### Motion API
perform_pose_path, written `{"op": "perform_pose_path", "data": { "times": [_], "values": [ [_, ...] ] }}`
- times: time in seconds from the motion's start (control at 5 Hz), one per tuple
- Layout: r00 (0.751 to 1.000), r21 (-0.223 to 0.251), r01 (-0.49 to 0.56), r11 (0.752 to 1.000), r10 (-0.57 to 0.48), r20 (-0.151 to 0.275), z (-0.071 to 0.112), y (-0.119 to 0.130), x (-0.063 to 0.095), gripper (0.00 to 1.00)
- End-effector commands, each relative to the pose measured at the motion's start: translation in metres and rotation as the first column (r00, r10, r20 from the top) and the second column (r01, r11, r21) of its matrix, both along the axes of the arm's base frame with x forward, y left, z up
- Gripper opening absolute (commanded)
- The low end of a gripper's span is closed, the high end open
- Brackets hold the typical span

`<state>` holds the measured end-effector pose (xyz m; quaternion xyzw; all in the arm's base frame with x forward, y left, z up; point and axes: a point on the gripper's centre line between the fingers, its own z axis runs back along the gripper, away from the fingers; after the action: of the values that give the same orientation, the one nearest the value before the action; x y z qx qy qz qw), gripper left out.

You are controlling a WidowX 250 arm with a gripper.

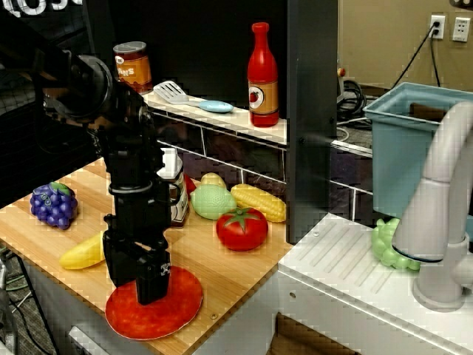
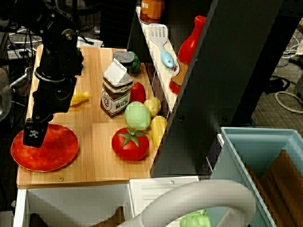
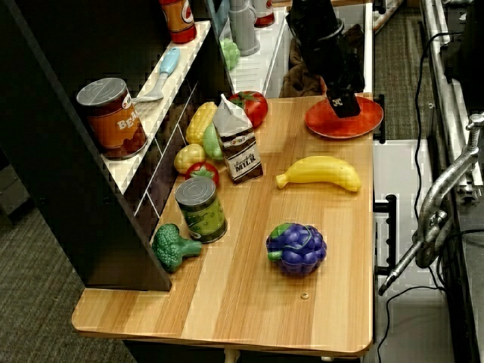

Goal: Put banana on plate

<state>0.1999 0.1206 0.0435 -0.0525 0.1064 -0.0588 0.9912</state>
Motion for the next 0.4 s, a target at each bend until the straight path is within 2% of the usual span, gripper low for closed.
{"op": "perform_pose_path", "data": {
  "times": [0.0, 0.2],
  "values": [
    [1.000, 0.006, 0.019, 1.000, -0.019, -0.007, 0.0508, 0.0010, 0.0132, 1.00],
    [0.998, 0.026, 0.057, 0.998, -0.057, -0.002, 0.0567, 0.0043, 0.0138, 1.00]
  ]
}}
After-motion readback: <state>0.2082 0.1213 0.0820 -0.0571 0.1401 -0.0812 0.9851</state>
